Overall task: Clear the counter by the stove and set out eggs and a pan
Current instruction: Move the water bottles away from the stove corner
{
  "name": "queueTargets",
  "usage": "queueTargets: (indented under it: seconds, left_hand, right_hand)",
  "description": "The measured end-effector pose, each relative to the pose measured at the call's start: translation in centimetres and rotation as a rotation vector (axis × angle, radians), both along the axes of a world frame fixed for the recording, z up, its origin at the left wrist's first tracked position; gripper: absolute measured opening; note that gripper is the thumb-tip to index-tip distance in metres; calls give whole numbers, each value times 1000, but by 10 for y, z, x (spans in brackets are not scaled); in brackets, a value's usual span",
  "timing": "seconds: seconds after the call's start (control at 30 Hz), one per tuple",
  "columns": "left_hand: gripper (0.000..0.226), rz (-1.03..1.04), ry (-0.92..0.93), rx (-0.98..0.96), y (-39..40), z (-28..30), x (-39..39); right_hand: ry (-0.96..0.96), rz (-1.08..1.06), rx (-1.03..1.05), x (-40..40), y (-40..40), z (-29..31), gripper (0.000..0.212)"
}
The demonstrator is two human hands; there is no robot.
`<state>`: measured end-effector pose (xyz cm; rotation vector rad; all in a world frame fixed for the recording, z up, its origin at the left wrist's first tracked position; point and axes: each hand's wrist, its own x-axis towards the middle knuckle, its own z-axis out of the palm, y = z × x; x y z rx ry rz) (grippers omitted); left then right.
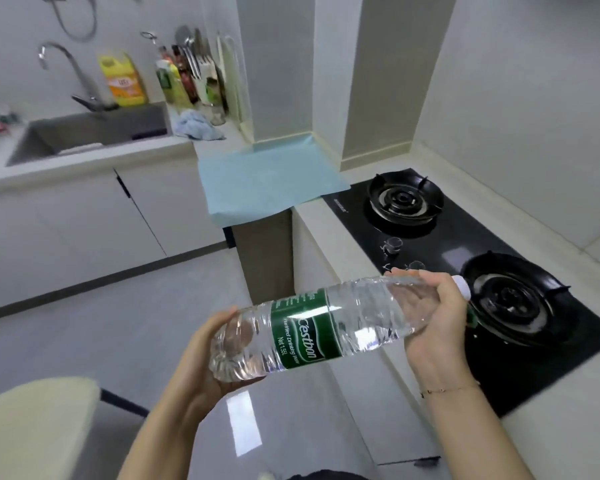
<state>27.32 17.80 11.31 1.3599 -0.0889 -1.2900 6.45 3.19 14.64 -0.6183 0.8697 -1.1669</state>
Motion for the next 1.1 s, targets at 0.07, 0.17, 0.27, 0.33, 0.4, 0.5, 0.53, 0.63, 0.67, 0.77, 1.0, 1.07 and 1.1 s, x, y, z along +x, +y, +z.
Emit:
queueTargets:
  seconds: [0.07, 0.17, 0.27, 0.33, 0.4, 0.5, 0.53, 0.63, 0.67, 0.77, 1.0, 1.07, 1.1]
  left_hand:
    - [43, 39, -9, -13, 16, -2, 35]
    - [33, 100, 9, -25, 38, -3, 76]
    - [27, 155, 48, -28, 56, -4, 111]
    - [24, 204, 63, -38, 67, -5, 134]
    - [24, 267, 81, -29, 74, -8, 156]
    - [28, 350, 100, -17, 79, -14, 190]
    - [28, 378, 109, -17, 79, -18, 205]
    - [25, 460, 137, -26, 76, -25, 245]
    - [25, 483, 146, -36, 73, -28, 260]
    - [24, 537, 167, -26, 58, -34, 306]
    - [38, 641, 165, 40, 28, -33, 424]
    - [40, 682, 149, 62, 23, -30, 459]
    - [39, 694, 133, 74, 20, -26, 473]
  right_hand:
    - [24, 34, 0, 40, 6, -2, 29]
    - [22, 91, -2, 90, 15, -2, 20]
    - [24, 137, 9, 136, 21, -3, 18]
    - [22, 182, 8, 169, 23, -1, 21]
    - [18, 224, 14, 202, 22, -1, 30]
    - [42, 290, 14, 253, 18, -4, 38]
    - [46, 317, 18, 273, 16, -6, 37]
    - [21, 358, 40, 328, 4, -17, 32]
    - [15, 372, 54, 347, -1, -21, 28]
    - [23, 428, 79, 408, -22, -32, 21]
    - [6, 515, 109, 552, -64, -30, 43]
    - [-14, 543, 110, 593, -72, -27, 40]
    - [-12, 549, 100, 609, -75, -24, 39]
